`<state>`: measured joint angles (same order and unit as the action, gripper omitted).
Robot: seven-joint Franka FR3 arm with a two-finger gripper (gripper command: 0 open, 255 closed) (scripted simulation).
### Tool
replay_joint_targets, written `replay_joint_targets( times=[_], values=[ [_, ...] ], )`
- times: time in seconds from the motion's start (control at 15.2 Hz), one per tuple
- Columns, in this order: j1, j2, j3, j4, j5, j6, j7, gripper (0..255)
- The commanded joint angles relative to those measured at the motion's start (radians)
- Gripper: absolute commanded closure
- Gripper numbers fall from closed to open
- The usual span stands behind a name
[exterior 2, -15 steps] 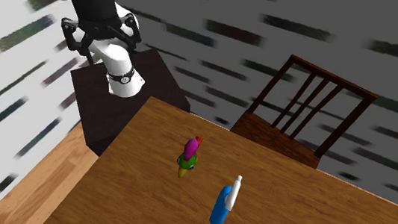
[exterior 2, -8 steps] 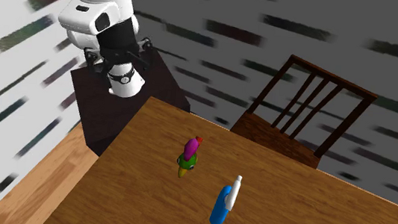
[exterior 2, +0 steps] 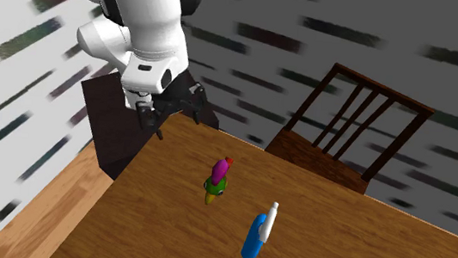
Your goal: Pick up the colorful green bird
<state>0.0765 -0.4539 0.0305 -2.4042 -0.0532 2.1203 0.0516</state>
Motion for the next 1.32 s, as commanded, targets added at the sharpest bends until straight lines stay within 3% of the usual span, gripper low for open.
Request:
replay_joint_targets(
  times=[0.0,0.53,1.19,1.25],
  values=[
    [0.010,0.063,0.005,0.007,0.001,0.076,-0.011,0],
    [0.045,0.329,0.033,0.095,-0.005,0.323,-0.048,0],
    [0.044,0.397,0.036,0.053,-0.021,0.436,-0.036,0],
    [0.044,0.397,0.035,0.053,-0.020,0.435,-0.036,255]
  ],
)
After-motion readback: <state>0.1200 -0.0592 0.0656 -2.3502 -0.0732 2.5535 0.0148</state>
